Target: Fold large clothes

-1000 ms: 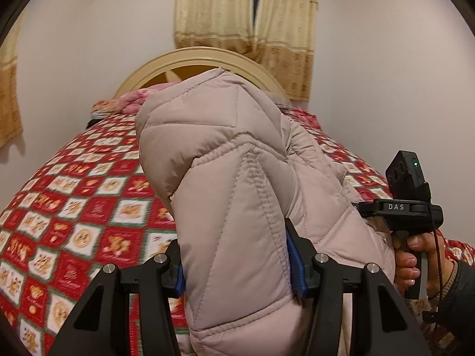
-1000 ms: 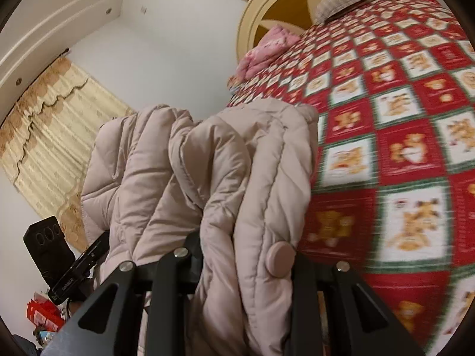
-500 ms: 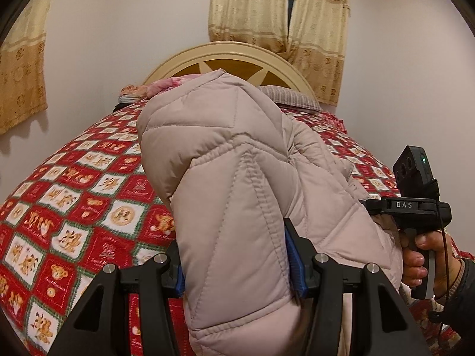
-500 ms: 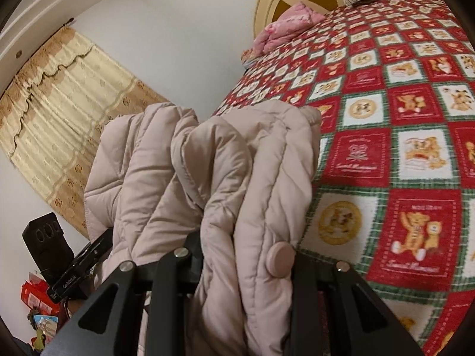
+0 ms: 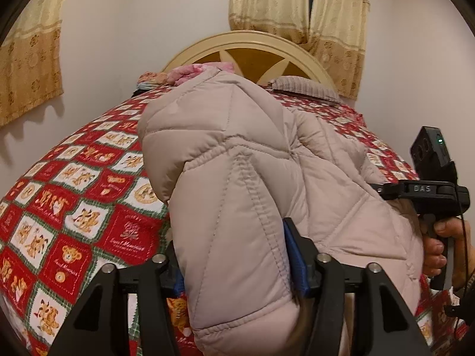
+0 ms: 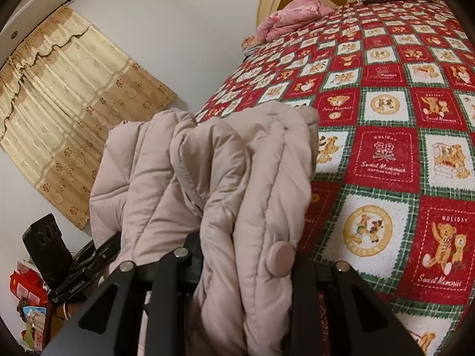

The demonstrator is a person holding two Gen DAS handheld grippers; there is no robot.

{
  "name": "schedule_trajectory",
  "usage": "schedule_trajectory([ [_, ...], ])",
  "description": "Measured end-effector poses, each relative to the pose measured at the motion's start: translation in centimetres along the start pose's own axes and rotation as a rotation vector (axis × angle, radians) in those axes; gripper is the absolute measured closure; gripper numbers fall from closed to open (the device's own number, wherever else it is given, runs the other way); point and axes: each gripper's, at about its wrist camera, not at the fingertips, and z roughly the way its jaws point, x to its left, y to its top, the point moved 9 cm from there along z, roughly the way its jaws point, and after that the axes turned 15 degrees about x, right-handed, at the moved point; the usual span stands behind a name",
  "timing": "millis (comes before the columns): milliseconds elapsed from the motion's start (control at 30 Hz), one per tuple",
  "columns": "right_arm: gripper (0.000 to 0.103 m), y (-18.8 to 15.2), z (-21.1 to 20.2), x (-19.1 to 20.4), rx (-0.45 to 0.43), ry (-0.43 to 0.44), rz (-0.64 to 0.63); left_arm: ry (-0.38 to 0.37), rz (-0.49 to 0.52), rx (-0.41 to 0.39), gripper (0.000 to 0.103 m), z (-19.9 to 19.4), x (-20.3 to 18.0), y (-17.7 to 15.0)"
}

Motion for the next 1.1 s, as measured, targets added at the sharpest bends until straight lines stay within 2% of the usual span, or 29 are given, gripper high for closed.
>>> schedule_trajectory([
  [167,0.073,-0.3,0.9,-0.4,0.014,-0.016,0.015,0.090,0.019,0.005,0.029,0.7,0.6,-0.8],
  [433,0.066,-0.8,2.2,-1.8,0.030,-0.003,0.080,0.126,-0.012,0.005,0.016,1.9,2.1,-1.6],
  [767,0.053,-1.1,2.8,-3.1,0.053,-0.014,0.112,0.139,-0.031,0.017,0.013,2.6,2.3,-1.6],
  [1000,0.046,-0.9,2.8,-2.9,0.078,-0.092,0.099,0.177,-0.037,0.039,0.013,1.9,2.1,-1.6],
  [1100,0.042,-1.0,1.6,-2.2,0.058,-0.136,0.073,0.197,0.004,0.023,0.013,0.0,1.0,-1.5],
])
